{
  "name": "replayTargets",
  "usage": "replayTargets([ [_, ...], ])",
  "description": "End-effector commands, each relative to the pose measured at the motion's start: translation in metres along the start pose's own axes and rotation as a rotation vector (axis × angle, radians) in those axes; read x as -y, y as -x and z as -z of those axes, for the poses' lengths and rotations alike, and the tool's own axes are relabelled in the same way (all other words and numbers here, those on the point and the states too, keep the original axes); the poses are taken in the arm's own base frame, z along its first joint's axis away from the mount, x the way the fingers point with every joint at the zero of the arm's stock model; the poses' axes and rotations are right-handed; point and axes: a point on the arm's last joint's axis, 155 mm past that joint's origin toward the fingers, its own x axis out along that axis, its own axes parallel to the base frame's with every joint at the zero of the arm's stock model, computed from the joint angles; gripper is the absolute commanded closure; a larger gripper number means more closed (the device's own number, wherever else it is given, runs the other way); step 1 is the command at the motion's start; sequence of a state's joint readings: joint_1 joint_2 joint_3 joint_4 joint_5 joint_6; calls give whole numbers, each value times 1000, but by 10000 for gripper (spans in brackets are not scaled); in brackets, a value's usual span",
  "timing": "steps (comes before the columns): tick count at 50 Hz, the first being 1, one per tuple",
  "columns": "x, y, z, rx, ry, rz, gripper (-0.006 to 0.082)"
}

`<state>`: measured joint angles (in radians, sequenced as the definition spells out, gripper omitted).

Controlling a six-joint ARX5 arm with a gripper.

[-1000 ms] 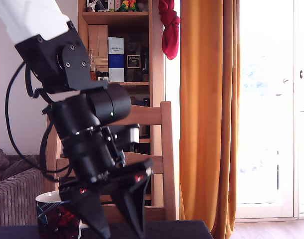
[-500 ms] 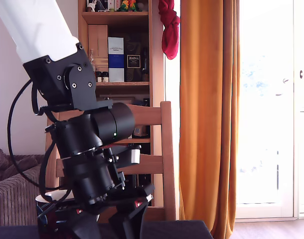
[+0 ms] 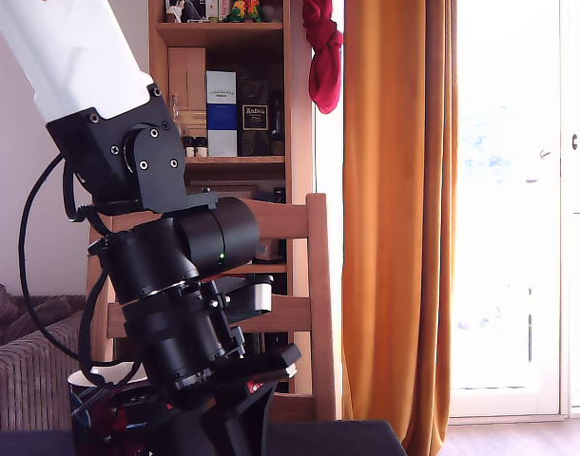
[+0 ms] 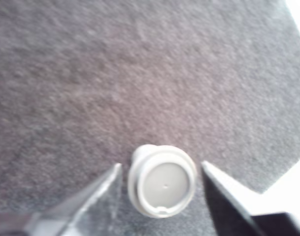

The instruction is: Pick the grey coffee capsule and place it inside the red coffee cup

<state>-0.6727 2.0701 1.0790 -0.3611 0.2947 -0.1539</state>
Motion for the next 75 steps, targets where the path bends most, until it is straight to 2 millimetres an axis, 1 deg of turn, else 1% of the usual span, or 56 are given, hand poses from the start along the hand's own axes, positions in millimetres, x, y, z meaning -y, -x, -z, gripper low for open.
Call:
replayTargets([
  [1,1,-5,-1,0,-4,5,527],
  [12,3,-3,-10,25,-39,8,527],
  [16,3,2,-16,37,-42,9,527],
  [21,3,13,-25,59,-35,9,527],
  [28,-1,36,-40,104,-38,5,527],
  [34,-10,57,-51,153,-24,-1,527],
  [46,-39,103,-69,258,21,-38,527],
  [52,-58,117,-69,276,58,-59,527],
  [61,-89,125,-58,251,112,-106,527],
  [67,-109,130,-55,255,137,-150,527],
  [75,-125,135,-50,252,174,-177,527],
])
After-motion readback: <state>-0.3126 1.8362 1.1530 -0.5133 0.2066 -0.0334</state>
